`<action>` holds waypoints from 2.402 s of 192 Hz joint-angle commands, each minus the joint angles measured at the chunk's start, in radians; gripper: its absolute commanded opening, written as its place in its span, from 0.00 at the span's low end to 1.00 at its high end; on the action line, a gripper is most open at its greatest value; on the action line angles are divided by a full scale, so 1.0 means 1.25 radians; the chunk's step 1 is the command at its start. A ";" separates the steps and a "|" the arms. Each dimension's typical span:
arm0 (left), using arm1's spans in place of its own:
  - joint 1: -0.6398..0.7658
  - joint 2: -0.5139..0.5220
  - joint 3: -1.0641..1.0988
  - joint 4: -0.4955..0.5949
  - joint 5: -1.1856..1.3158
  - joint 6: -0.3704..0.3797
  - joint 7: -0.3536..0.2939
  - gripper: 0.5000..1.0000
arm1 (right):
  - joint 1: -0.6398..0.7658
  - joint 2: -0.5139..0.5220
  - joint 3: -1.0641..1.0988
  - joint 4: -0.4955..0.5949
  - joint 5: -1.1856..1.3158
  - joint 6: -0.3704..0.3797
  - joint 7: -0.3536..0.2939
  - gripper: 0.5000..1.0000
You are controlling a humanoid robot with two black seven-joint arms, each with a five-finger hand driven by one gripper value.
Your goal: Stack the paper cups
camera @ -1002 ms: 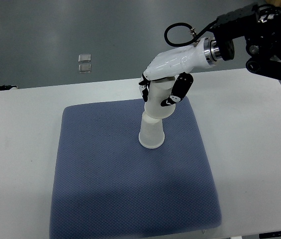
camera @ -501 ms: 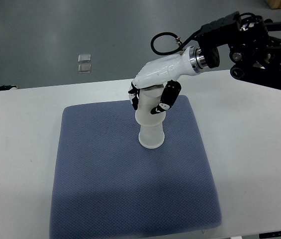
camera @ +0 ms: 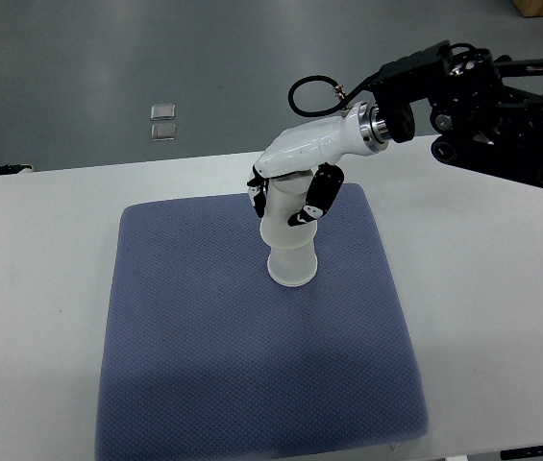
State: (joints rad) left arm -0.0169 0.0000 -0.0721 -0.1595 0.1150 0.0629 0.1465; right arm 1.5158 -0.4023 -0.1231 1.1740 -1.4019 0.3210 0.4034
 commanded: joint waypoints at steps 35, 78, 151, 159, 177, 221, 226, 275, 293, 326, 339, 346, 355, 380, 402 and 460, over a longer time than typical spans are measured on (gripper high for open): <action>0.000 0.000 0.000 0.000 0.000 0.000 -0.001 1.00 | -0.033 0.003 0.002 -0.016 -0.010 -0.005 -0.001 0.27; 0.000 0.000 0.000 0.000 0.000 0.000 -0.001 1.00 | -0.054 0.008 0.002 -0.034 -0.011 -0.015 0.000 0.27; 0.000 0.000 0.000 0.000 0.000 0.000 0.001 1.00 | -0.081 0.038 0.004 -0.053 -0.009 -0.033 -0.005 0.36; 0.000 0.000 0.000 0.000 0.000 0.000 -0.001 1.00 | -0.084 0.042 0.004 -0.057 -0.009 -0.033 -0.005 0.36; 0.000 0.000 0.000 0.000 0.000 0.000 0.001 1.00 | -0.093 0.051 0.019 -0.062 -0.010 -0.035 -0.005 0.36; 0.000 0.000 0.000 0.000 0.000 0.000 -0.001 1.00 | -0.111 0.062 0.021 -0.081 -0.010 -0.035 -0.005 0.52; 0.000 0.000 0.000 0.000 0.000 0.000 0.001 1.00 | -0.112 0.062 0.021 -0.081 -0.010 -0.035 -0.005 0.53; 0.000 0.000 0.000 0.000 0.000 0.000 0.001 1.00 | -0.111 0.058 0.026 -0.086 -0.009 -0.035 -0.005 0.68; 0.000 0.000 0.000 0.000 0.000 0.000 0.001 1.00 | -0.109 0.057 0.027 -0.086 -0.005 -0.035 -0.005 0.70; 0.000 0.000 0.000 0.000 0.000 0.000 0.001 1.00 | -0.102 0.049 0.047 -0.088 0.000 -0.035 -0.005 0.72; 0.000 0.000 0.000 0.000 0.000 0.000 0.001 1.00 | -0.102 0.049 0.090 -0.091 0.001 -0.032 -0.005 0.74; 0.000 0.000 0.000 0.000 0.000 0.000 0.001 1.00 | -0.102 0.048 0.117 -0.097 0.002 -0.029 -0.005 0.80; 0.000 0.000 0.000 0.000 0.000 0.000 -0.001 1.00 | -0.102 0.048 0.140 -0.111 0.002 -0.025 -0.005 0.81; 0.000 0.000 0.000 -0.001 0.000 0.000 0.001 1.00 | -0.108 0.049 0.203 -0.161 0.043 -0.011 -0.005 0.81; 0.000 0.000 0.000 0.000 0.000 0.000 0.001 1.00 | -0.119 0.057 0.211 -0.224 0.205 0.005 -0.023 0.81; 0.000 0.000 0.000 0.000 0.000 0.000 -0.001 1.00 | -0.213 0.092 0.221 -0.371 0.639 -0.075 -0.038 0.81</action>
State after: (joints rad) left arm -0.0168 0.0000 -0.0721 -0.1597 0.1150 0.0629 0.1467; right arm 1.2883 -0.3109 0.1480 0.7679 -0.7781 0.2637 0.3560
